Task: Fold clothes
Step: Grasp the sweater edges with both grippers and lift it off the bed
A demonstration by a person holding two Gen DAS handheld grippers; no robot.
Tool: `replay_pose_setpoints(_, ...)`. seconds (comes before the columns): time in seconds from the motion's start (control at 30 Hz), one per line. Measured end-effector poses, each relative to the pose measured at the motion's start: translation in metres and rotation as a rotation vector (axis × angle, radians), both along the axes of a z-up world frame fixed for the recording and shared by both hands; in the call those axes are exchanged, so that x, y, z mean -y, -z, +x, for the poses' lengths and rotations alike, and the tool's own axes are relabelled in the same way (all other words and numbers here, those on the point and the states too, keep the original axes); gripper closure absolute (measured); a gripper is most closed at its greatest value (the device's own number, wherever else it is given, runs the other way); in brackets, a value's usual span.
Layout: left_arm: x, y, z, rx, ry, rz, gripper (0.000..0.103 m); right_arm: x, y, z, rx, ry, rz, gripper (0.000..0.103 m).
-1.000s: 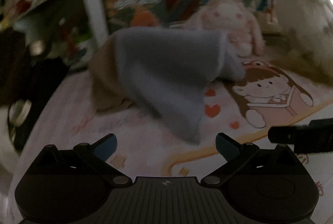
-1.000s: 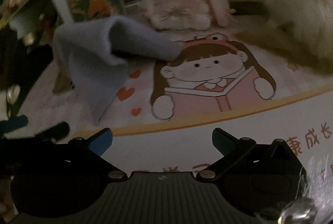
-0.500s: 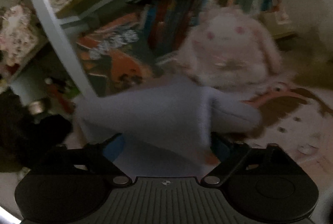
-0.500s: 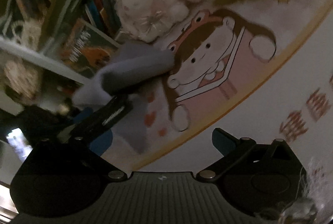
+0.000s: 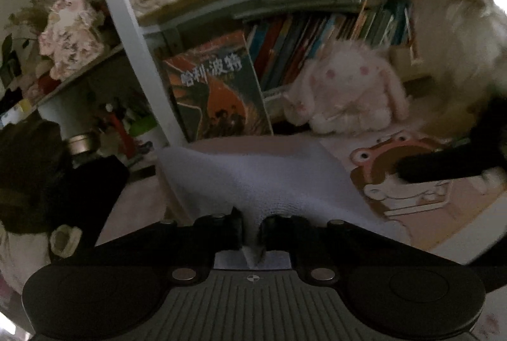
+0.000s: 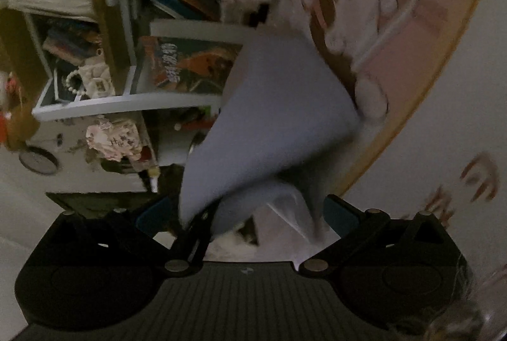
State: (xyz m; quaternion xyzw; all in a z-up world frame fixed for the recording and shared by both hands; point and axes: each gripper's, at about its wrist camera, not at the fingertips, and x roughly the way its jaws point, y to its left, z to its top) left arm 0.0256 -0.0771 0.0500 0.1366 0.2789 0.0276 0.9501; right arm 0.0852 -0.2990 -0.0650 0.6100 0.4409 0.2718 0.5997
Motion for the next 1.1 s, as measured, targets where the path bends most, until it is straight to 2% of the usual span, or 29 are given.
replay_pose_setpoints(0.17,-0.001,-0.014,-0.034,0.001,0.01,-0.044,0.094,-0.013,0.015,-0.004,-0.096,-0.017,0.032,0.0)
replay_pose_setpoints(0.27,-0.003,-0.02,-0.051,0.002,0.008,-0.045,0.094,-0.014,0.021,-0.007,-0.132,-0.011,0.026,0.005)
replay_pose_setpoints(0.3,-0.004,-0.021,-0.054,0.003,0.002,-0.037,0.094,-0.012,0.022,-0.009,-0.138,-0.004,0.017,0.018)
replay_pose_setpoints(0.33,-0.006,-0.022,-0.057,0.003,-0.004,-0.029,0.094,-0.011,0.024,-0.01,-0.143,0.004,0.008,0.047)
replay_pose_setpoints(0.37,-0.007,-0.022,-0.059,0.003,-0.01,-0.022,0.094,-0.009,0.025,-0.012,-0.149,0.011,-0.001,0.059)
replay_pose_setpoints(0.43,-0.01,-0.022,-0.063,0.0,-0.012,-0.009,0.094,-0.001,0.025,-0.013,-0.133,0.028,0.015,0.088)
replay_pose_setpoints(0.53,0.0,-0.025,-0.07,0.023,0.057,0.039,0.094,0.015,0.012,-0.011,-0.05,0.064,0.058,0.094)
replay_pose_setpoints(0.63,0.014,-0.043,-0.08,0.095,0.193,0.006,0.094,0.048,-0.034,0.0,0.118,0.14,0.093,0.094)
replay_pose_setpoints(0.73,0.024,-0.077,-0.092,0.218,0.358,-0.121,0.094,0.082,-0.106,0.009,0.372,0.216,0.125,0.095)
replay_pose_setpoints(0.83,0.015,-0.113,-0.099,0.347,0.484,-0.337,0.094,0.097,-0.199,0.009,0.679,0.236,0.118,0.095)
replay_pose_setpoints(0.9,0.003,-0.133,-0.102,0.413,0.552,-0.49,0.094,0.095,-0.251,0.007,0.841,0.208,0.119,0.095)
replay_pose_setpoints(0.93,-0.006,-0.138,-0.101,0.42,0.576,-0.556,0.094,0.091,-0.274,0.006,0.904,0.188,0.112,0.095)
replay_pose_setpoints(1.0,-0.024,-0.141,-0.097,0.41,0.606,-0.672,0.094,0.077,-0.306,0.004,0.978,0.147,0.069,0.095)
replay_pose_setpoints(1.1,-0.049,-0.119,-0.086,0.318,0.551,-0.755,0.094,0.038,-0.296,0.016,0.926,0.068,-0.067,0.095)
